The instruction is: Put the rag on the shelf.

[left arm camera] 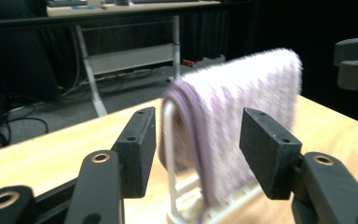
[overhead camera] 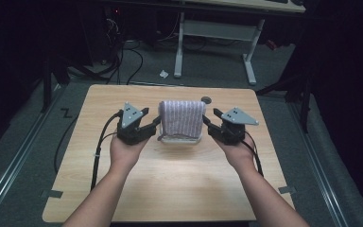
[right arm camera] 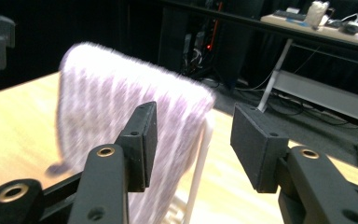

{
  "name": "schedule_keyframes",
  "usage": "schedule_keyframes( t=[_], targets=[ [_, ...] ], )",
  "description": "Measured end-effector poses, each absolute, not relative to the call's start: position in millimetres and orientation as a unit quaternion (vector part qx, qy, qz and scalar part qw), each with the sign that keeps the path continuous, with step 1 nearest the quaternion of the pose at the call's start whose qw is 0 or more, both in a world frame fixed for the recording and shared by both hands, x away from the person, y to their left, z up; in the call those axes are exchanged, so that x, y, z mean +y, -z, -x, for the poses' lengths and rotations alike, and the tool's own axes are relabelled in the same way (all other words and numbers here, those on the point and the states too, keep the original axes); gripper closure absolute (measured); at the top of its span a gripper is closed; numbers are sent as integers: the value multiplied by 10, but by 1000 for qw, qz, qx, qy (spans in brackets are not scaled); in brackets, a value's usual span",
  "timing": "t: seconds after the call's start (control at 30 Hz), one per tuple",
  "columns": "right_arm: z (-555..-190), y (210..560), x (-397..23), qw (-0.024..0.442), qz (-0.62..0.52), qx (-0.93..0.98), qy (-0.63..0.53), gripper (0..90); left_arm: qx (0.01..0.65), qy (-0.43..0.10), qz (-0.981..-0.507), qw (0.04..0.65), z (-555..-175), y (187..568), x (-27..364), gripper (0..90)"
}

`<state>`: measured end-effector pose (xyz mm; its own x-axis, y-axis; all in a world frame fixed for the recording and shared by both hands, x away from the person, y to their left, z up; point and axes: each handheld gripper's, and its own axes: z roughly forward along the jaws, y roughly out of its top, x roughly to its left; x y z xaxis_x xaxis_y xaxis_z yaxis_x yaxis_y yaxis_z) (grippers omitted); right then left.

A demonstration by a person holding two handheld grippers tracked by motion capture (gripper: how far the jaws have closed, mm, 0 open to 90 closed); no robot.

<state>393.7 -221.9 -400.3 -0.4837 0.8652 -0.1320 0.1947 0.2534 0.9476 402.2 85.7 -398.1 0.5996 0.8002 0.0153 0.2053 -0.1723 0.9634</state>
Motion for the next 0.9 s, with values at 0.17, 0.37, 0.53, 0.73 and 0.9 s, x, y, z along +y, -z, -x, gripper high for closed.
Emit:
schedule_keyframes(
  t=[0.17, 0.37, 0.53, 0.73, 0.9],
  targets=[
    [-3775, 4195, -2217, 340, -370, 725, -471, 502, 327, -252, -738, 533, -3800, 4218, 827, 422],
    [-3612, 4421, -2259, 329, -378, 731, -464, 490, 321, -221, -768, 508, -3650, 4540, 746, 406],
    [-3429, 4705, -2309, 321, -384, 740, -449, 466, 321, -204, -791, 479, -3483, 4900, 694, 405],
    [-3185, 5035, -2398, 301, -398, 748, -437, 459, 329, -193, -813, 440, -3164, 5290, 811, 410],
    [-2988, 5302, -2486, 272, -421, 758, -417, 475, 318, -196, -816, 440, -2882, 5281, 910, 420]
  ],
)
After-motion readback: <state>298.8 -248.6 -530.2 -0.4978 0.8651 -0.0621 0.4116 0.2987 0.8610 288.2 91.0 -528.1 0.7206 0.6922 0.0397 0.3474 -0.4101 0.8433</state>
